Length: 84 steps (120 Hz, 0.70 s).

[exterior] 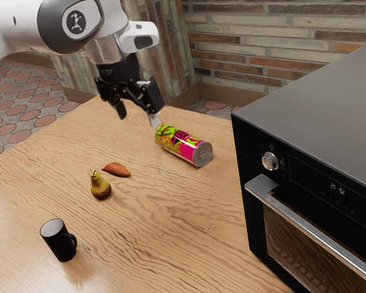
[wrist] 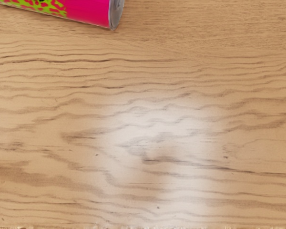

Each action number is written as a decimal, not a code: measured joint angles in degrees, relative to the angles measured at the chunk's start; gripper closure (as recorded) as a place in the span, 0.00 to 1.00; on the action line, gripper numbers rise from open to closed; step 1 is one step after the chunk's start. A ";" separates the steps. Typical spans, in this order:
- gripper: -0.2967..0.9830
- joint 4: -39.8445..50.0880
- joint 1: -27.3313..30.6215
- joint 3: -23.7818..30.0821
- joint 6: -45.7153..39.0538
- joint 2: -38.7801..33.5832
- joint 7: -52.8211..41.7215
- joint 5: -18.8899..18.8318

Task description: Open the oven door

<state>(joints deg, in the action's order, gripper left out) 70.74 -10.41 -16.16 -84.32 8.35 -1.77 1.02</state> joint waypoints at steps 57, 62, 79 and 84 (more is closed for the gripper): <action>0.23 17.70 -4.91 31.10 -0.33 -32.01 -37.83 5.51; 0.23 22.51 -8.36 32.17 -3.54 -34.30 -43.33 6.92; 0.23 26.92 -11.42 33.79 -11.29 -33.89 -59.45 9.27; 0.23 27.35 -11.55 33.97 -12.95 -33.20 -63.51 9.56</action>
<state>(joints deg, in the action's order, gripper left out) 98.09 -21.95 17.80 -97.27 -24.86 -65.28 10.57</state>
